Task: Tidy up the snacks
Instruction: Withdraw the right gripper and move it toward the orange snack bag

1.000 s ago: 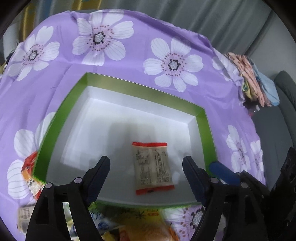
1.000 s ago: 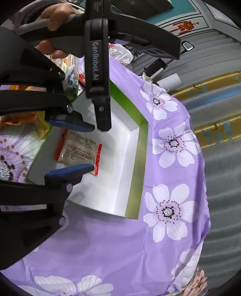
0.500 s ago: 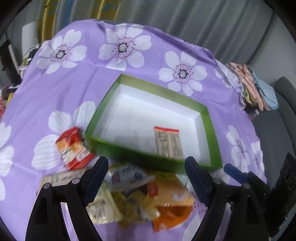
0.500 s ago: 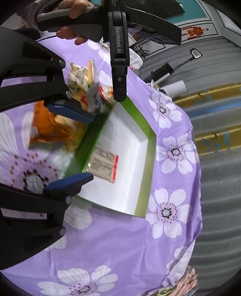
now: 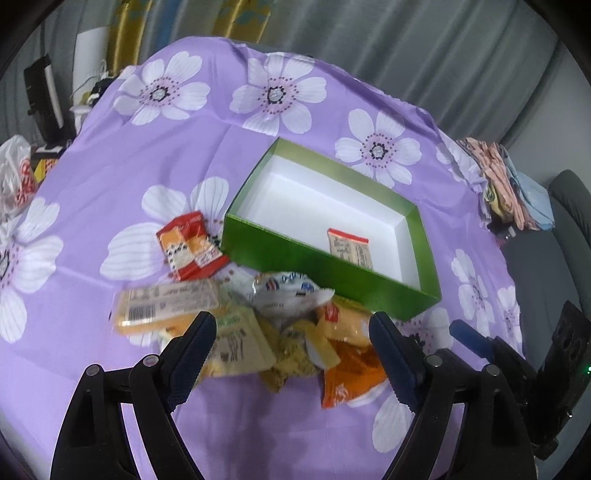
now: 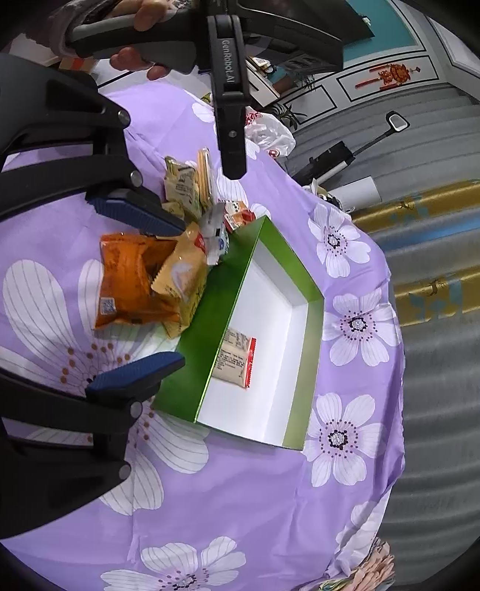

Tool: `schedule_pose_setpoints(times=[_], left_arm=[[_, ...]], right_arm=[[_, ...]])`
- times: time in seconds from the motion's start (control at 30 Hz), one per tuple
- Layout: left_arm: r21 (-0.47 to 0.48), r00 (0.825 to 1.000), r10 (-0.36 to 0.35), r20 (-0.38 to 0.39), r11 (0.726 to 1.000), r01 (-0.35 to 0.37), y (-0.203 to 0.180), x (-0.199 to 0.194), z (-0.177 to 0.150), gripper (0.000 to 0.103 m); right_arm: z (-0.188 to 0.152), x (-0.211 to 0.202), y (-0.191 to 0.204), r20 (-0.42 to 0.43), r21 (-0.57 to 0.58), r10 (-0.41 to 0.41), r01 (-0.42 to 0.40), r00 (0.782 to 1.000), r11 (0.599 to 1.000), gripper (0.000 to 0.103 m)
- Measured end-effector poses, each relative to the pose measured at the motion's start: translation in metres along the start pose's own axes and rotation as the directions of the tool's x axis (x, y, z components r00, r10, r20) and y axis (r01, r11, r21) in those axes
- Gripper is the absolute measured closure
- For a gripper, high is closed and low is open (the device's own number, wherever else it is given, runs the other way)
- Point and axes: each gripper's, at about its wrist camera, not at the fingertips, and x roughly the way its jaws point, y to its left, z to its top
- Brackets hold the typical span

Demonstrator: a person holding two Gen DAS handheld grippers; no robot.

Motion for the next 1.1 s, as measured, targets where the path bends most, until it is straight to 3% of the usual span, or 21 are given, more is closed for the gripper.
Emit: schedule_pose_setpoints(times=[0.13, 0.2, 0.53, 0.63, 0.73, 1.1], left_arm=[[0.01, 1.0, 0.016, 0.002, 1.0, -0.016, -0.005, -0.01, -0.012, 0.018], [0.02, 1.0, 0.03, 0.0, 0.999, -0.03, -0.008, -0.018, -0.02, 0.018], [0.03, 0.994, 0.091, 0.053, 0.995, -0.093, -0.001, -0.067, -0.042, 0.018], [0.024, 0.994, 0.09, 0.055, 0.995, -0.092, 0.001, -0.069, -0.046, 0.002], [0.005, 0.997, 0.061, 0.038, 0.998, -0.061, 0.0, -0.066, -0.049, 0.002], [0.044, 0.997, 0.071, 0.0, 0.996, -0.071, -0.022, -0.051, -0.053, 0.002]], right_arm=[[0.001, -0.005, 0.005, 0.004, 0.006, 0.01, -0.01, 1.0, 1.0, 0.033], [0.003, -0.007, 0.007, 0.001, 0.002, 0.008, -0.008, 1.0, 1.0, 0.026], [0.011, -0.01, 0.025, 0.001, 0.002, 0.041, -0.041, 0.999, 0.999, 0.019], [0.008, -0.009, 0.031, -0.004, 0.004, 0.062, -0.062, 0.998, 0.998, 0.018], [0.004, -0.009, 0.037, -0.017, -0.005, 0.071, -0.071, 0.997, 0.997, 0.017], [-0.005, -0.013, 0.026, -0.039, 0.0, 0.059, -0.059, 0.998, 0.998, 0.009]])
